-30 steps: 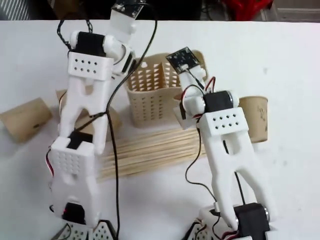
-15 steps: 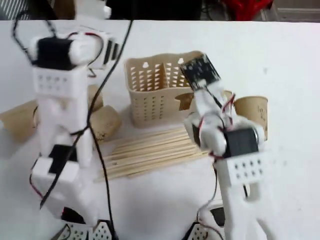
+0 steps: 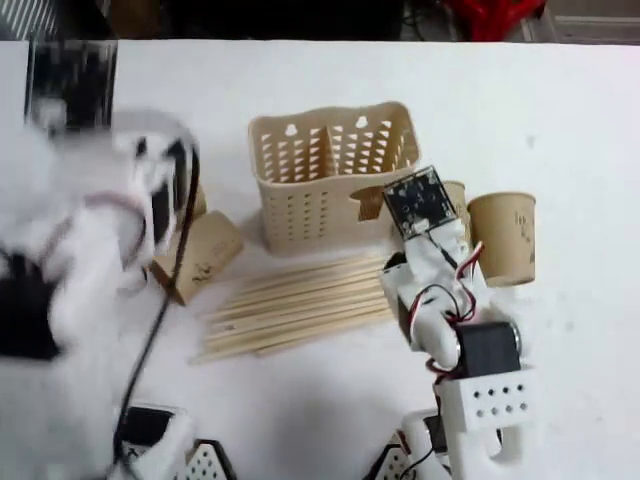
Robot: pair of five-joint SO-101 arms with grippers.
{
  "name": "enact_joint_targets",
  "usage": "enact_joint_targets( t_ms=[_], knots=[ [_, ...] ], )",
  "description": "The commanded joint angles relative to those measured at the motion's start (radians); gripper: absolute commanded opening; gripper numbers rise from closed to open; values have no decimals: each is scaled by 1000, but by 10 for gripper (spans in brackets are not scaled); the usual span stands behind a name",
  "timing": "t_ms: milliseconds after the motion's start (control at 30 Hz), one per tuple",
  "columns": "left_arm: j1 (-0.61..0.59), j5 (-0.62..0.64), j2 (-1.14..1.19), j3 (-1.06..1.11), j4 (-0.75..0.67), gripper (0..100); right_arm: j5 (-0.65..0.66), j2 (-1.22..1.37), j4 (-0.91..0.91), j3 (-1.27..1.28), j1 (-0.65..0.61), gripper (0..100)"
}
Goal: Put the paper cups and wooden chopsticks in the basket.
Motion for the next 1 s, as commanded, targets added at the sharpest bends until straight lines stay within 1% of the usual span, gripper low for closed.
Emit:
enact_joint_targets(
  t_ms=[0,33,67,133,233,367,433,533,567,633,767,833,933,967],
  knots=[
    [-77,-28,-526,852,-431,124,-2,-58,-21,34,7,29],
    [-99,-57,-619,973,-489,124,-2,-73,-21,49,7,29],
    [-117,-84,-704,1068,-517,124,-2,-88,-22,66,8,28],
    [-143,-121,-840,1203,-520,124,-2,-120,-28,103,22,27],
    [-171,-160,-977,1352,-520,124,-2,-176,-59,172,48,26],
    [-171,-201,-1084,1517,-525,124,-2,-243,-122,279,61,26],
    [-174,-209,-1095,1585,-537,124,-2,-274,-133,313,61,26],
    [-176,-209,-1092,1688,-601,124,-2,-312,-131,353,62,26],
    [-177,-207,-1089,1688,-605,124,-2,-325,-133,371,62,26],
    [-188,-207,-1090,1688,-575,124,-2,-351,-150,402,62,27],
    [-188,-203,-1090,1688,-470,124,-2,-406,-176,460,62,27],
    [-188,-203,-1090,1688,-381,124,-2,-435,-171,486,62,27],
    [-188,-203,-1090,1688,-186,123,-2,-470,-170,502,62,29],
    [-189,-206,-1092,1688,-173,123,-2,-481,-168,505,62,30]
  ],
)
